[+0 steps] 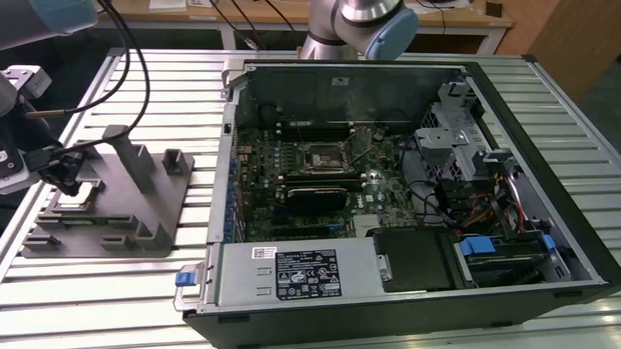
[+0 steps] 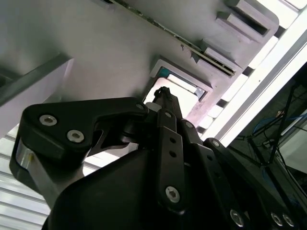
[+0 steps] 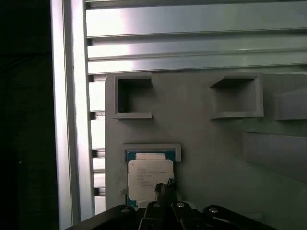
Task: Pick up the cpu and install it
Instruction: 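Pick up the cpu and move it towards the insertion slot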
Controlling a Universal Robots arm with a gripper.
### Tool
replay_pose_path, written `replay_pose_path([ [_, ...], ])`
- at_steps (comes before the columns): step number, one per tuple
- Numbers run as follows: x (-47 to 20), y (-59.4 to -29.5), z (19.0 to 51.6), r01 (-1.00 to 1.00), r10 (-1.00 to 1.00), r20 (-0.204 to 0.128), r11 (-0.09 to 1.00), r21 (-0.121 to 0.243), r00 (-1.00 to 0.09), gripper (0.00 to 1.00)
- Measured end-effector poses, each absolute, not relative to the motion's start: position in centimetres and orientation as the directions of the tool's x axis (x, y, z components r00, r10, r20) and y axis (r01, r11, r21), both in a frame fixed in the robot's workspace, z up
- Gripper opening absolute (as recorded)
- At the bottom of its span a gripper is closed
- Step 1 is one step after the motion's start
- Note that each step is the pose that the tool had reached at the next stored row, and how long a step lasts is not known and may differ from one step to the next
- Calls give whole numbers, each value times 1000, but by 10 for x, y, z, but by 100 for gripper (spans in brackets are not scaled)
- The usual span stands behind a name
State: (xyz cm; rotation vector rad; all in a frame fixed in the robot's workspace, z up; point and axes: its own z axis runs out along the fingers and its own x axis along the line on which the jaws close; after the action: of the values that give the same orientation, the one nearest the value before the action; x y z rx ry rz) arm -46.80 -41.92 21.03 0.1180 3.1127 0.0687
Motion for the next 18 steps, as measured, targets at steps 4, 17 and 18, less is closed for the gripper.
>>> replay_pose_path([
  [4, -470, -419, 205, 75, 76, -24, 996, 45, -997, 11],
  [17, -475, -418, 196, 75, 76, -24, 996, 45, -997, 11],
  [18, -475, -418, 196, 75, 76, -24, 996, 45, -997, 11],
])
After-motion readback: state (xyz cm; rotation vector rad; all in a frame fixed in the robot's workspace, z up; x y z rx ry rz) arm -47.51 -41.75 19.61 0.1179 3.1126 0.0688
